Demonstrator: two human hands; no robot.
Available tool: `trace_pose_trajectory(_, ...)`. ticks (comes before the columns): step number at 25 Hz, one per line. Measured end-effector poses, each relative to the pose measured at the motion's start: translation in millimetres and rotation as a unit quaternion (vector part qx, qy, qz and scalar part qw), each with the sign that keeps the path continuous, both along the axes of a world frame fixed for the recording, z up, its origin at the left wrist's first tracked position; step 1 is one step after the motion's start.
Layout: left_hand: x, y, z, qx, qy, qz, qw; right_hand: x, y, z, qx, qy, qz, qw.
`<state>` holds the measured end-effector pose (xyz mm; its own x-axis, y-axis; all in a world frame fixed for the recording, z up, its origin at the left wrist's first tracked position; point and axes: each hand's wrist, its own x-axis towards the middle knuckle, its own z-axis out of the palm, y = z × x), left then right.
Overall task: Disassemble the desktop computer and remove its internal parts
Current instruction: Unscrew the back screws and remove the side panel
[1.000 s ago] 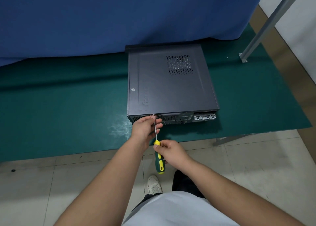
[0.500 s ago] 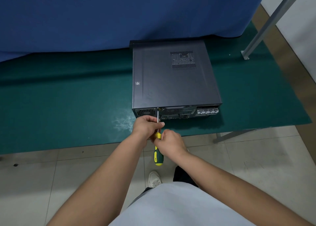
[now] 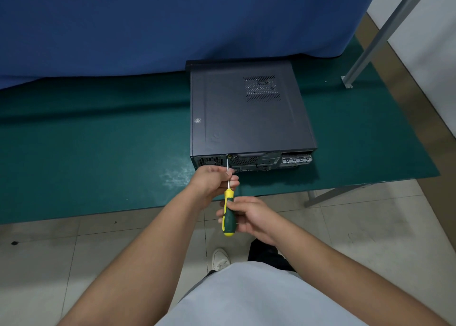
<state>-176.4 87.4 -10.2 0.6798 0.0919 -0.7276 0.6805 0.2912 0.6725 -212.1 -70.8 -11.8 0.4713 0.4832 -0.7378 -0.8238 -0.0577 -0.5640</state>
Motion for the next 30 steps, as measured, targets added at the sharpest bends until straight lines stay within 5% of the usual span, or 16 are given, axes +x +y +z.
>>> trace_pose_trajectory(3,-4,2,0,-0.042,-0.005,0.003,0.999,0,10,0,-0.14,-0.108,0.033,0.984)
trace_pose_trajectory(7,-10,-1,-4,0.075,0.014,-0.016,0.997,-1,22,-4,-0.215,-0.19,0.07,0.955)
trace_pose_trajectory(12,-10,4,-3,0.032,0.011,0.007,0.999,-4,13,-2,-0.025,-0.003,0.022,0.999)
trace_pose_trajectory(15,-13,8,-2,-0.027,0.002,0.001,1.0,-5,5,-1,0.041,0.024,0.033,0.998)
trace_pose_trajectory(19,-15,7,0,-0.058,0.001,-0.016,0.998,-8,5,-4,0.049,0.026,0.003,0.998)
trace_pose_trajectory(24,-17,0,-2,0.054,0.012,-0.035,0.998,-12,6,-9,-0.112,-0.066,0.038,0.991)
trace_pose_trajectory(27,-15,-2,-5,0.059,0.009,-0.011,0.998,-12,8,-4,-0.085,-0.068,0.026,0.994)
trace_pose_trajectory(30,-13,1,-2,0.016,0.007,-0.006,1.0,-10,7,2,0.014,0.033,-0.014,0.999)
